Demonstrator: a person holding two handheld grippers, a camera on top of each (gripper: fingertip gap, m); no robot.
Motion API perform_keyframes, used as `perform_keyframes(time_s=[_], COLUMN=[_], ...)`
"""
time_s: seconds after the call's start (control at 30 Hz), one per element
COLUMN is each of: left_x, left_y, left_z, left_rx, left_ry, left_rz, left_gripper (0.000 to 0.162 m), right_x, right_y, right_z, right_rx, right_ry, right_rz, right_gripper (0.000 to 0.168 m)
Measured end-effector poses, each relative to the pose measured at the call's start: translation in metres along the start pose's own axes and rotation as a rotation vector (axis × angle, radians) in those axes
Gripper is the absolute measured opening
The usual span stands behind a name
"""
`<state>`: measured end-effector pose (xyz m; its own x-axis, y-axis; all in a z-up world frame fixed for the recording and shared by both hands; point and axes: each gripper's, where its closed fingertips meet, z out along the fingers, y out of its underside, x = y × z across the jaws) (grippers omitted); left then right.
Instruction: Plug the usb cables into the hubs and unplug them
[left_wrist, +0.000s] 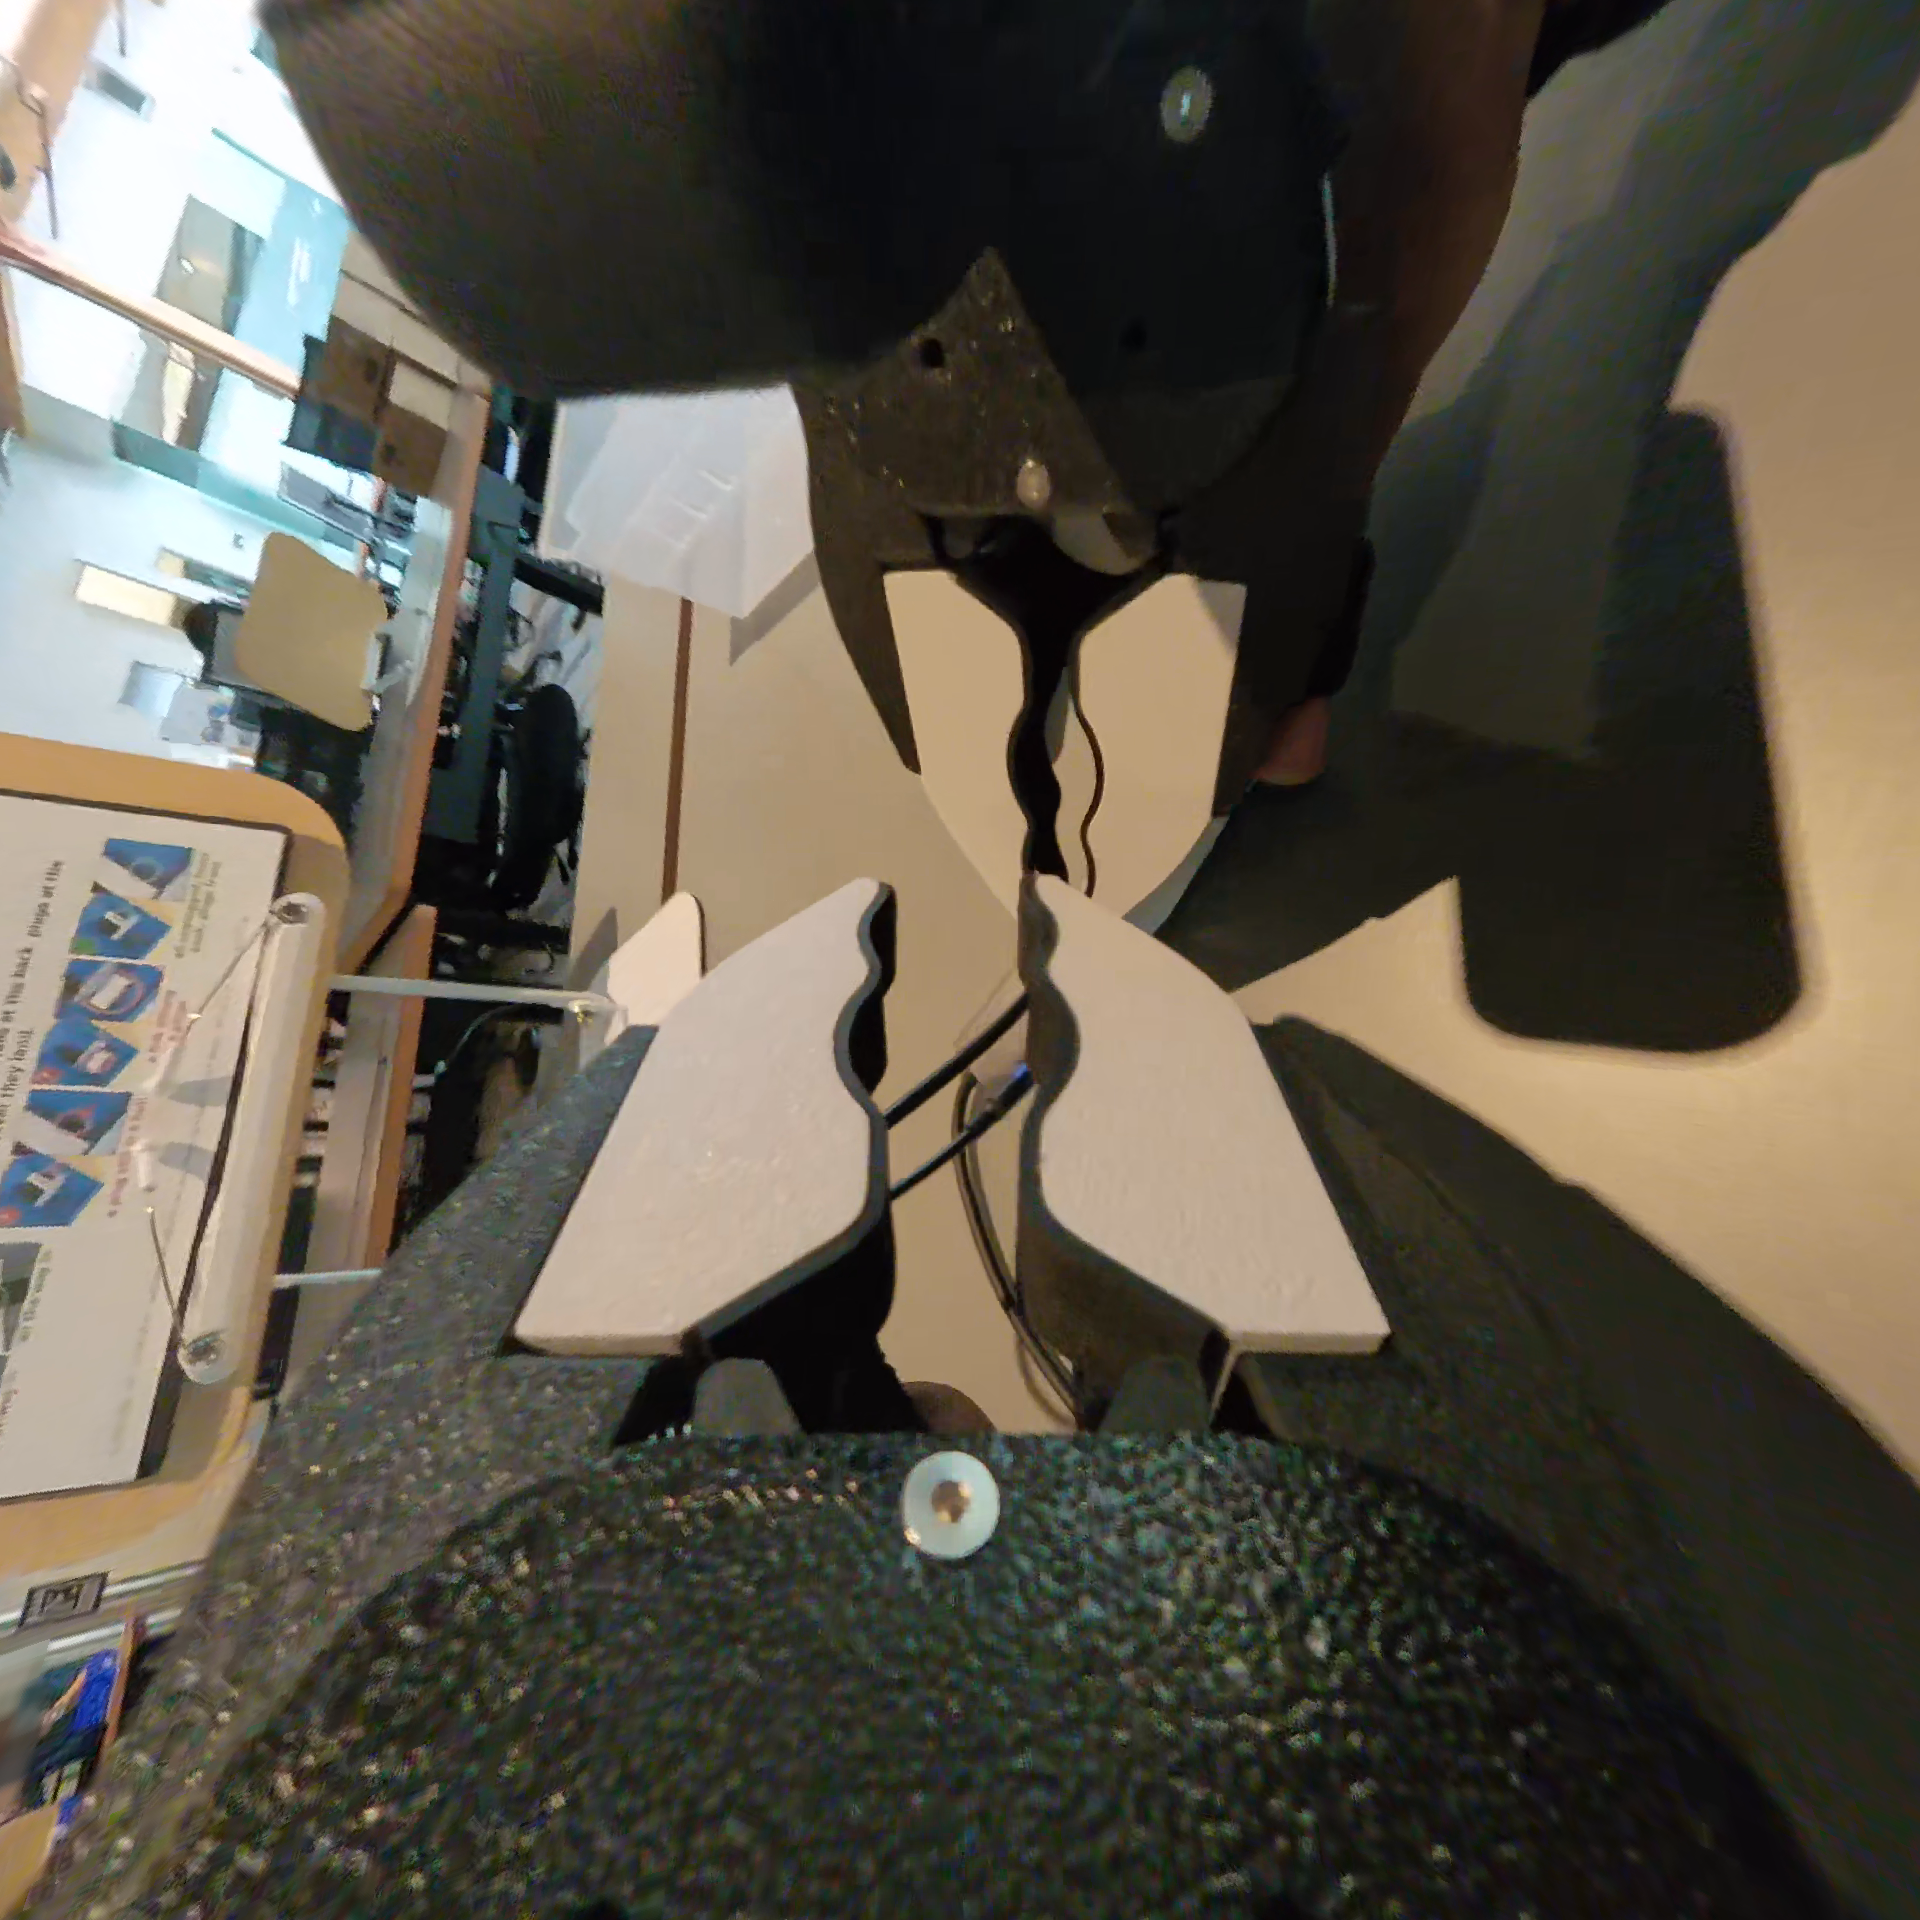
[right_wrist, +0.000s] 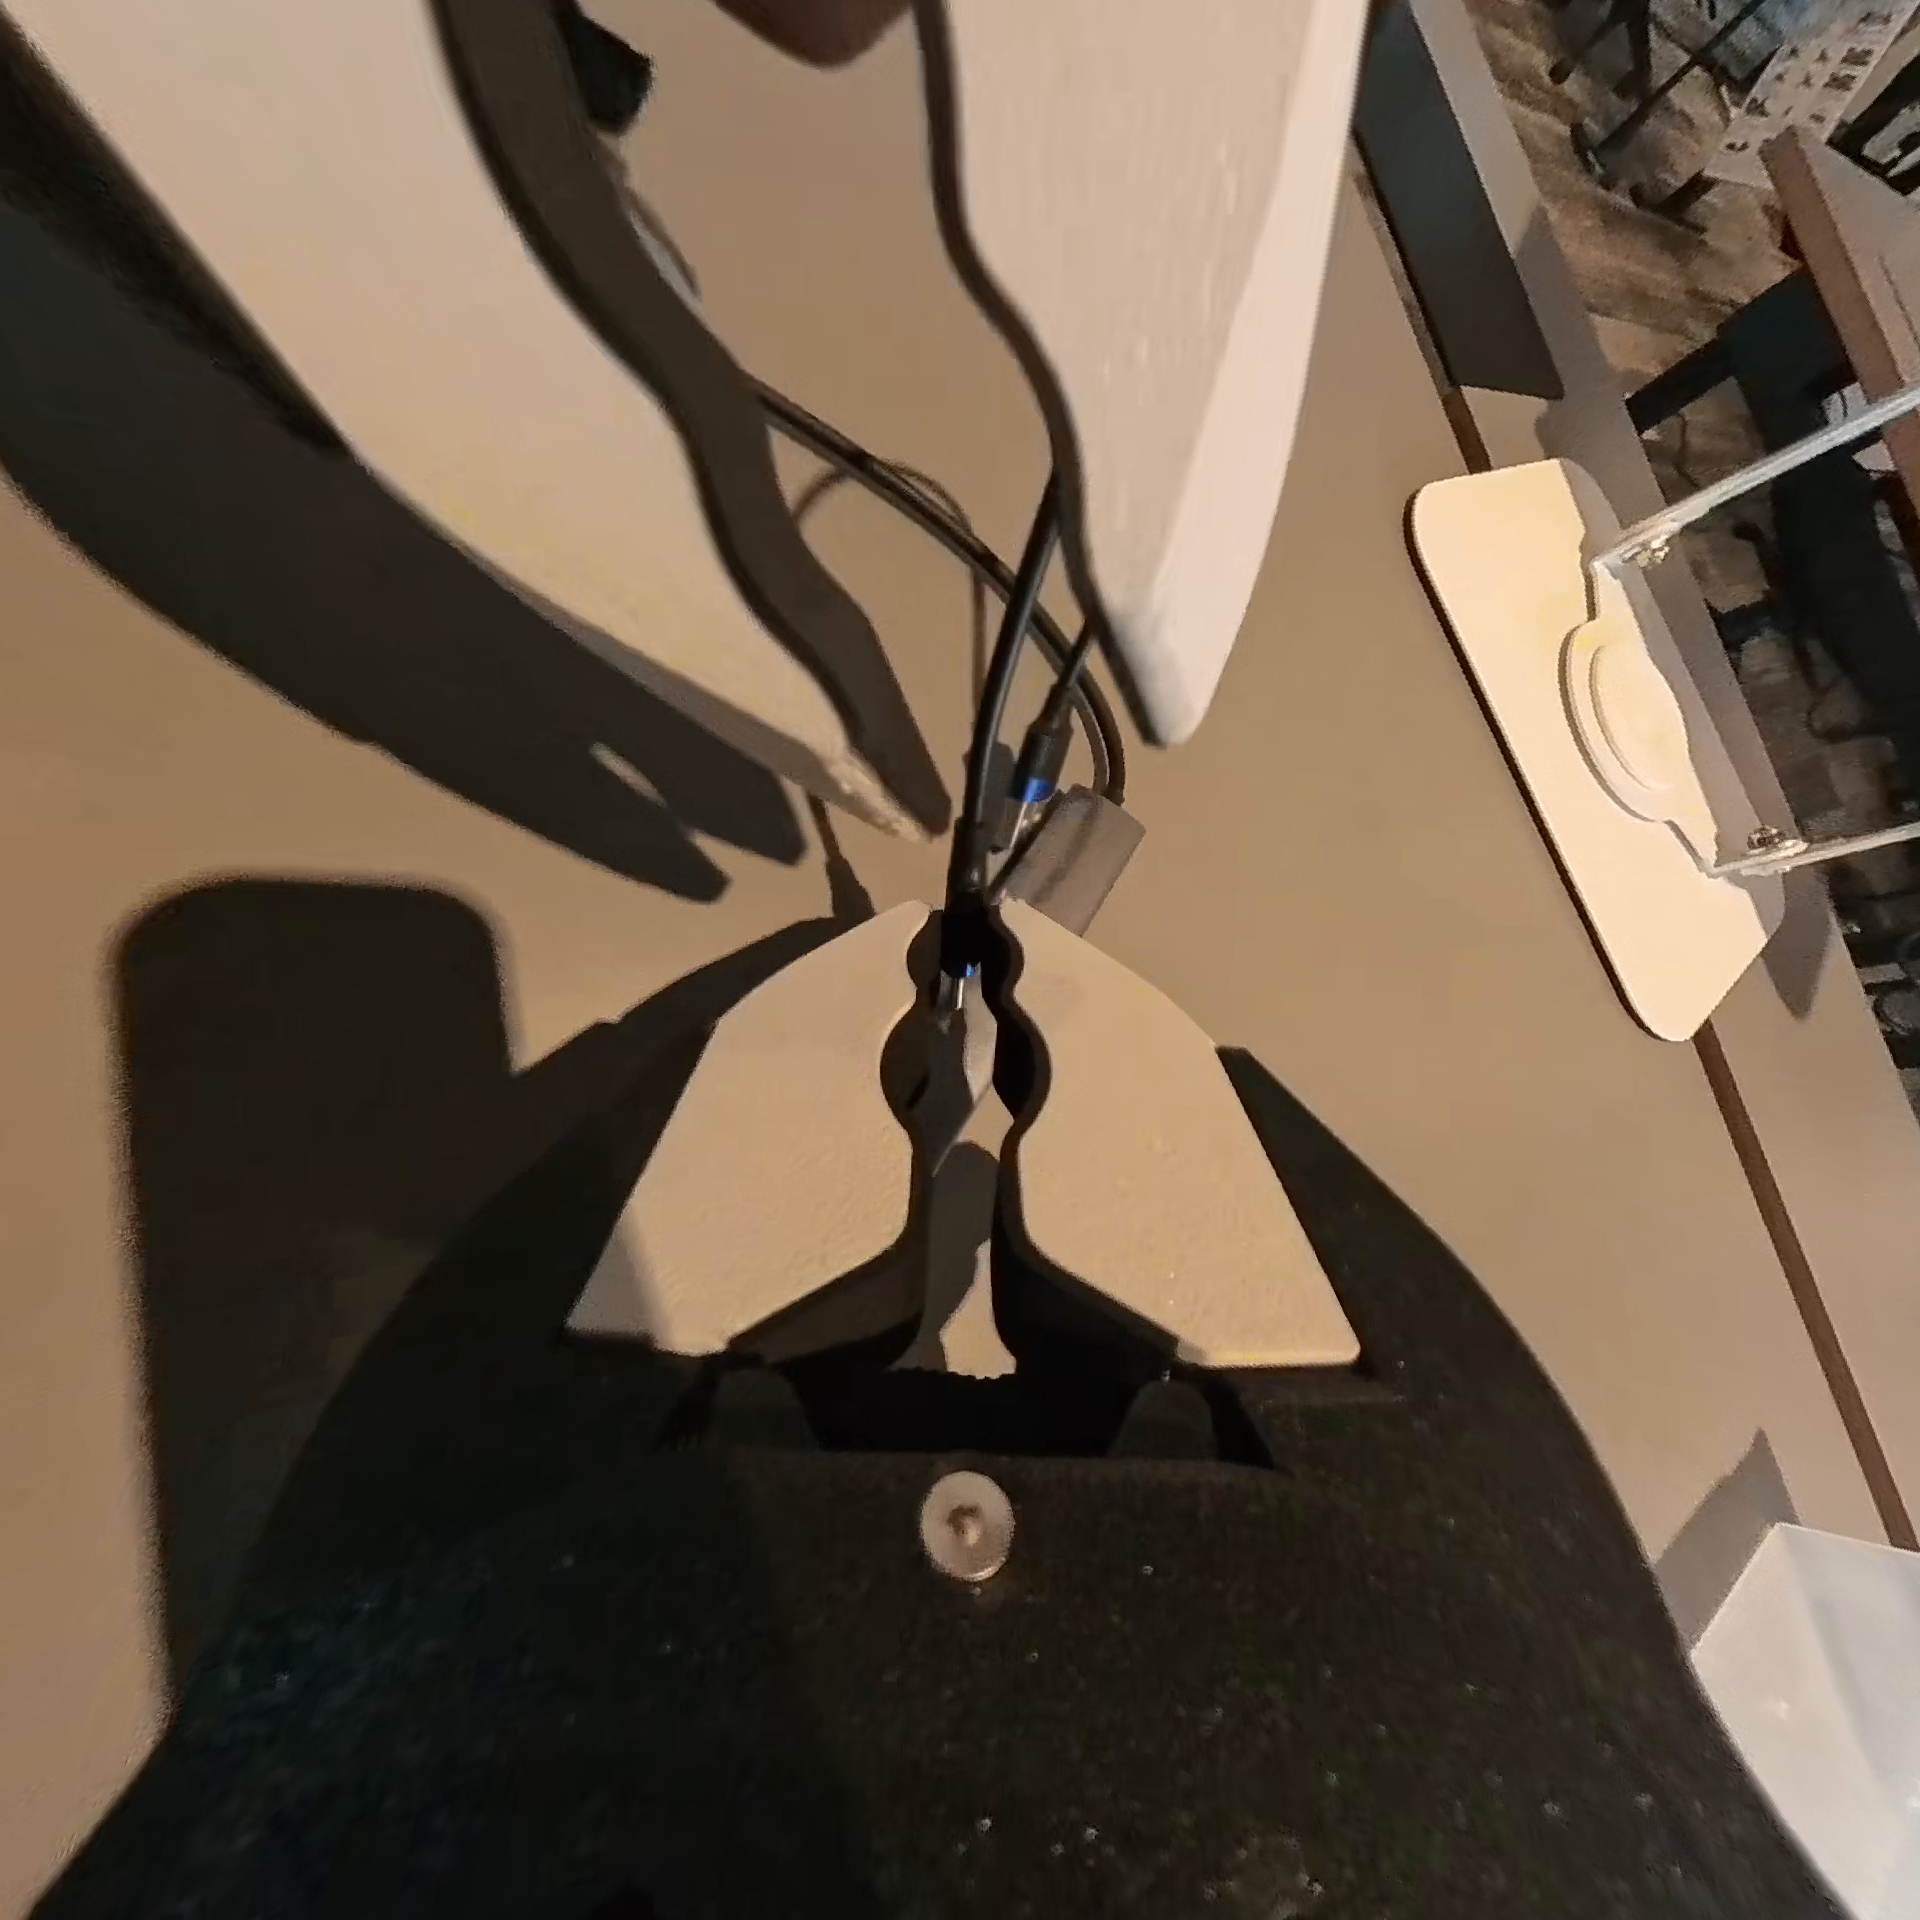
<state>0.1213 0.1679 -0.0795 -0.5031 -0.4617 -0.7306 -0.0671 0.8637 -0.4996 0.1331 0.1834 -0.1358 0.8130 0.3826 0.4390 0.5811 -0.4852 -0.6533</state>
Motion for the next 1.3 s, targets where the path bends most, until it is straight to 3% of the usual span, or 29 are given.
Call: perform_keyframes(time_s=[0.4, 1.03, 1.3], left_x=[0.022, 0.027, 0.011], left_y=[0.035, 0.039, 0.028], left_z=[0.019, 0.027, 0.023], left_rx=[-0.188, -0.167, -0.040], left_ry=[0.080, 0.099, 0.071], left_rz=[0.026, -0.042, -0.254], left_gripper=[0.018, 0.007, 0.006], right_x=[0.001, 0.000, 0.013], right_y=[-0.003, -0.002, -0.014], right_z=[-0.003, -0.002, -0.016], right_rx=[0.028, 0.026, 0.158], right_ry=[0.017, 0.053, 0.047], right_rz=[-0.062, -0.169, -0.041], right_gripper=[0.007, 0.007, 0.015])
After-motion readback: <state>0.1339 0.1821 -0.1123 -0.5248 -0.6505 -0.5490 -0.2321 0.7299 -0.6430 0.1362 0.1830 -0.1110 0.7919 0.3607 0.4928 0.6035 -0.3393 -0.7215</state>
